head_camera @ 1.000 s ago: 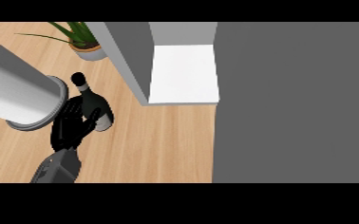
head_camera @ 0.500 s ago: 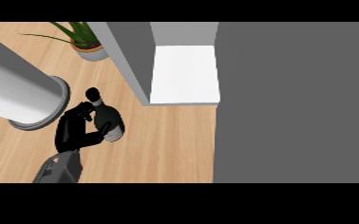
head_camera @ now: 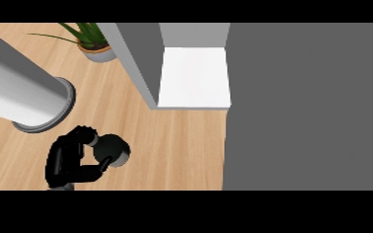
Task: Pick up the wine, place it into the cabinet and close the cabinet
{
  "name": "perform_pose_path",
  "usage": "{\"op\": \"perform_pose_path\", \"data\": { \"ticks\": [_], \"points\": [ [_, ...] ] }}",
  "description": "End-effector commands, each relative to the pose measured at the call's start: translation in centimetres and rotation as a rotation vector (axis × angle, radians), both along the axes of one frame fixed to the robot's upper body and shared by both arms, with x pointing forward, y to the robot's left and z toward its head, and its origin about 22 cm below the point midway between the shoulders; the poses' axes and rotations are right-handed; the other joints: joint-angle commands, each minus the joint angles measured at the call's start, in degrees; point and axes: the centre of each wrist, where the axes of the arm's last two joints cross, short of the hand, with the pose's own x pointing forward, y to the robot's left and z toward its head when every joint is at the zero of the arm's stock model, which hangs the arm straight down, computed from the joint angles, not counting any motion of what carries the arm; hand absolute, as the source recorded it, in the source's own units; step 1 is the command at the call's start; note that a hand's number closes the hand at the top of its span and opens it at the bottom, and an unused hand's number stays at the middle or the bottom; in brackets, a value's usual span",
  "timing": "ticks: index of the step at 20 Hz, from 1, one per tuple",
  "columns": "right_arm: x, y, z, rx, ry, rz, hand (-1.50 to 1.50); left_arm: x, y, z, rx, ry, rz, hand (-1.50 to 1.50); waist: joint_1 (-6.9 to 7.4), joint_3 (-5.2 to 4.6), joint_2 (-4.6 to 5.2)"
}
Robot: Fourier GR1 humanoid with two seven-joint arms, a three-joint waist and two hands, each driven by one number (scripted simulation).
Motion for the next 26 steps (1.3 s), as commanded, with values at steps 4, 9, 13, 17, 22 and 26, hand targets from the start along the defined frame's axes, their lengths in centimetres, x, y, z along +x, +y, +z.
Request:
{"op": "perform_pose_path", "data": {
  "ticks": [4,9,13,17,22,26],
  "points": [
    [-3.3,-0.1,1.5,0.025,-0.033,0.048,-1.50,-1.2,-1.9,5.5,0.033,-0.121,0.046,1.50,-0.09,-0.07,-0.04],
    [-3.1,0.5,0.3,0.047,-0.040,0.034,-1.50,-2.7,-4.4,8.2,-0.072,-0.106,-0.078,1.50,-0.11,-0.07,0.06],
    [-3.1,0.6,0.6,0.048,-0.043,0.069,-1.50,-1.3,-6.9,10.7,-0.080,-0.102,-0.115,1.50,-0.48,-0.13,0.21],
    [-2.5,0.6,1.0,0.026,-0.024,0.038,-1.50,-1.7,-9.0,12.3,-0.033,-0.098,-0.139,1.50,-0.35,-0.16,0.29],
    [-2.3,0.3,-0.5,0.052,-0.048,0.049,-1.50,-1.7,-12.7,16.4,-0.042,-0.069,-0.186,1.50,-0.65,-0.12,0.28],
    [-3.6,0.1,1.7,0.028,-0.036,0.065,-1.50,-2.0,-15.5,17.8,-0.068,-0.097,-0.226,1.50,-0.93,-0.16,0.15]
  ]
}}
